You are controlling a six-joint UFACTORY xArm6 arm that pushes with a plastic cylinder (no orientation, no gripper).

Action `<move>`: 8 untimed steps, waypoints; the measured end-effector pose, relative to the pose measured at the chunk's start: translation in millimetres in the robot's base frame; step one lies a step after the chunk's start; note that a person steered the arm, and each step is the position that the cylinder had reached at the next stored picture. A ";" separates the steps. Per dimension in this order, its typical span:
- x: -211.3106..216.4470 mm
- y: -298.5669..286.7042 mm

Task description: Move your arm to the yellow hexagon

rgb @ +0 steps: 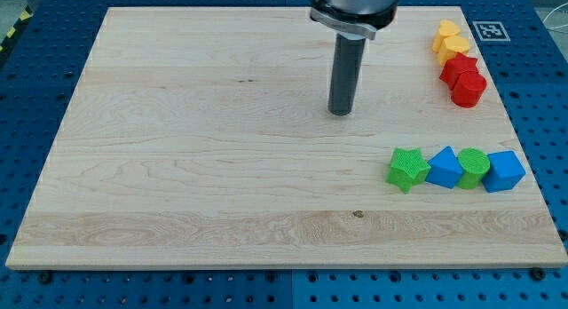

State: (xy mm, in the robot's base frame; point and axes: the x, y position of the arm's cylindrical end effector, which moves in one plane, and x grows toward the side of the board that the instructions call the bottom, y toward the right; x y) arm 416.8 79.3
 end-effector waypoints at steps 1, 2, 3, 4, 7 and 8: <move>0.1 22.7; 0.3 43.8; 5.2 69.9; 14.7 98.7; 10.9 172.9; 8.5 198.9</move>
State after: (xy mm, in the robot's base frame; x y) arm 425.3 278.2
